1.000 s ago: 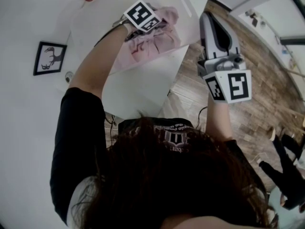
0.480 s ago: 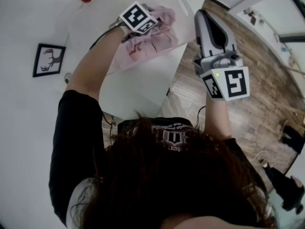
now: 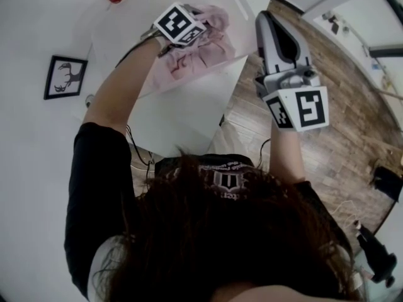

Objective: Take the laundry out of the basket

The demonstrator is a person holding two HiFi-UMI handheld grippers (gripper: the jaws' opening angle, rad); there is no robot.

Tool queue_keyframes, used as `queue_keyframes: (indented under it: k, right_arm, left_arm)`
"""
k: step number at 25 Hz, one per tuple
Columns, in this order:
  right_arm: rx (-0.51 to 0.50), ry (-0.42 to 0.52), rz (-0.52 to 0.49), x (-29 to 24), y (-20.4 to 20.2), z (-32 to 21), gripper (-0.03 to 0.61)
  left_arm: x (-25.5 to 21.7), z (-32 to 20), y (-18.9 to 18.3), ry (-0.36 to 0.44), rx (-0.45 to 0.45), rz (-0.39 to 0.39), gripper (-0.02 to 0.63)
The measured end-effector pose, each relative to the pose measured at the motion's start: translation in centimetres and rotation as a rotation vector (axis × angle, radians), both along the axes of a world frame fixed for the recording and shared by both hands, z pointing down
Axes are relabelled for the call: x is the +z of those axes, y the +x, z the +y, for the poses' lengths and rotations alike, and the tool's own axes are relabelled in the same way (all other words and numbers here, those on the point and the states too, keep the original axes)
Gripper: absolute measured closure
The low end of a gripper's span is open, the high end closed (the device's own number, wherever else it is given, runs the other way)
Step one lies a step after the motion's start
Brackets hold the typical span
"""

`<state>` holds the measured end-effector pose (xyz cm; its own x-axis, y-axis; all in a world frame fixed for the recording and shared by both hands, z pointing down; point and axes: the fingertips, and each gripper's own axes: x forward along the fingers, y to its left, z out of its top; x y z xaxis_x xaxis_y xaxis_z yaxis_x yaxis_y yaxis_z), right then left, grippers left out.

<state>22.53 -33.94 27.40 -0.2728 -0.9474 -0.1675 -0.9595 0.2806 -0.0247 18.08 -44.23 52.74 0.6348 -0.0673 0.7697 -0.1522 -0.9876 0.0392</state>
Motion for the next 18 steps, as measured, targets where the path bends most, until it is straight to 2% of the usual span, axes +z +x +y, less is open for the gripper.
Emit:
queue_keyframes:
  k: [18]
  right_arm:
    - [-0.022,0.031,0.0,-1.6,-1.0,0.1,0.551]
  left_arm:
    - [-5.1,-0.1,-1.2,0.104,-0.054,0.093,0.522]
